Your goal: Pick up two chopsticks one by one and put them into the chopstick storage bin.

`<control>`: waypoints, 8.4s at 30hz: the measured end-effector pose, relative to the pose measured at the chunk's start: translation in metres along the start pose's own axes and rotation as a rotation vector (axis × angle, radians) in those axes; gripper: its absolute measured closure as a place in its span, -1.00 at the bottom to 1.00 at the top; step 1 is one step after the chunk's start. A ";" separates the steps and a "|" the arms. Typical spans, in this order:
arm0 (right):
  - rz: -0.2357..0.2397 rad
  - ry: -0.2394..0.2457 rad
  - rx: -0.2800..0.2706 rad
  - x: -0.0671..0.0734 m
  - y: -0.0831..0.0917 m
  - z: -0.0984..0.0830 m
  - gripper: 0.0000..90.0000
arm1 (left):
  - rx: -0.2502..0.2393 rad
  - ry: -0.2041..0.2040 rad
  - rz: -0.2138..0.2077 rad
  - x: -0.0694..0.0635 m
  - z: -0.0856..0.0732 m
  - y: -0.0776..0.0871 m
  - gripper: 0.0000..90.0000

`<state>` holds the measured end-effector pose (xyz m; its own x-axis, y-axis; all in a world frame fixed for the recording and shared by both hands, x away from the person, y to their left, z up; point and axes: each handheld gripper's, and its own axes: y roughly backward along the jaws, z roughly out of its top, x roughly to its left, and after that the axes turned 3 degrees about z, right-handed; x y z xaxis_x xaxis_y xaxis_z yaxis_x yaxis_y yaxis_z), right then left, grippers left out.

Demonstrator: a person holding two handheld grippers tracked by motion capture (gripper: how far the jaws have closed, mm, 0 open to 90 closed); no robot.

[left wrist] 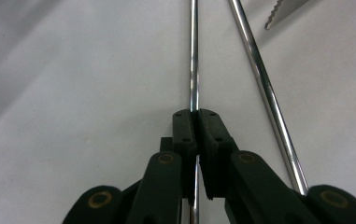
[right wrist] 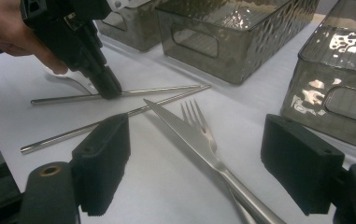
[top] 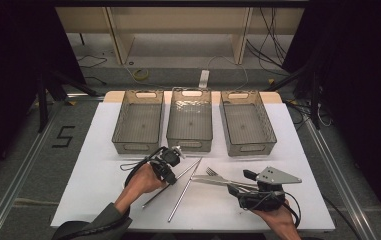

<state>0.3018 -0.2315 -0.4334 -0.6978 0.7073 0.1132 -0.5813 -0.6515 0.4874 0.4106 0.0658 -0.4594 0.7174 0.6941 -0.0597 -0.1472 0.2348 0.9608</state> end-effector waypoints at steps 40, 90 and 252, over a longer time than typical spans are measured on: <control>-0.001 -0.013 -0.008 -0.002 0.002 0.000 -0.44 | -0.350 0.083 0.029 0.065 0.006 0.105 0.89; 0.012 -0.017 -0.013 -0.003 0.002 -0.001 -0.45 | -0.498 0.322 0.227 0.193 0.026 0.117 0.89; 0.020 0.007 0.005 -0.001 0.003 0.000 -0.45 | -0.069 -0.048 0.045 -0.035 -0.002 -0.005 0.36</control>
<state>0.3005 -0.2338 -0.4321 -0.7118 0.6925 0.1172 -0.5653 -0.6639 0.4895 0.3845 0.0420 -0.4628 0.7407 0.6718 -0.0025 -0.2255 0.2521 0.9411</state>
